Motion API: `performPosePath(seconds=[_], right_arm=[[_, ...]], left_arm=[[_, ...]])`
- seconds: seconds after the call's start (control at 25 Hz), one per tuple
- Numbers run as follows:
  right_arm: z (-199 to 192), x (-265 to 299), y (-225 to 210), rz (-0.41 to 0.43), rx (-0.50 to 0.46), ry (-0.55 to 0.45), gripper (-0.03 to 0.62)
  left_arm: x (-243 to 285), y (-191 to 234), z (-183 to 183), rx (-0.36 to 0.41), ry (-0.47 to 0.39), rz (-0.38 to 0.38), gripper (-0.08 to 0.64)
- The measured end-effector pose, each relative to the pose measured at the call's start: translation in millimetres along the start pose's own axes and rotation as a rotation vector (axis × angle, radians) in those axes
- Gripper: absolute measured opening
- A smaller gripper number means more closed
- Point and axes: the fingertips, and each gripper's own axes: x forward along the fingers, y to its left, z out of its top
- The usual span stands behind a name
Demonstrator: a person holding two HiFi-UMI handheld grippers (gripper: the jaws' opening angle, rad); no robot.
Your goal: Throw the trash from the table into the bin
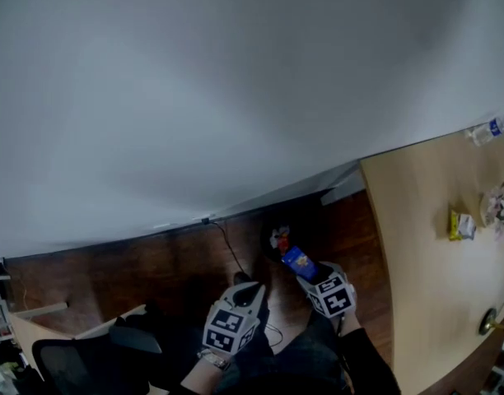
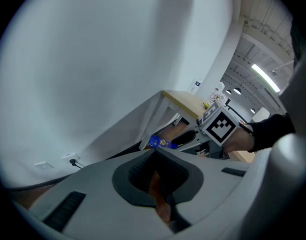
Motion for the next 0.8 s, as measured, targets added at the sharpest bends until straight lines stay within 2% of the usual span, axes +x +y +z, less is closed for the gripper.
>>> performPosePath(seconds=[0.24,0.44,0.72,0.8], right_arm=[[-12.4,100.0,-24.7,-0.040,0.052,0.062,0.272],[-25.0,168.1,-43.2,-0.071,0.068,0.123,0.273],[-27.2,218.9,-53.7,-0.087,0.138,0.140,0.283],[-21.0,221.2,-49.8,-0.070,0.144,0.115,0.338]], left_arm=[[46.5,23.5,-35.6,-0.039,0.054,-0.032,0.005],[70.5,28.8,-52.4,-0.056,0.065,-0.041,0.005],[86.7,39.0,-73.5,-0.096,0.089,-0.039,0.005],[87.9,38.4,-76.8,-0.106,0.094,-0.039,0.005]])
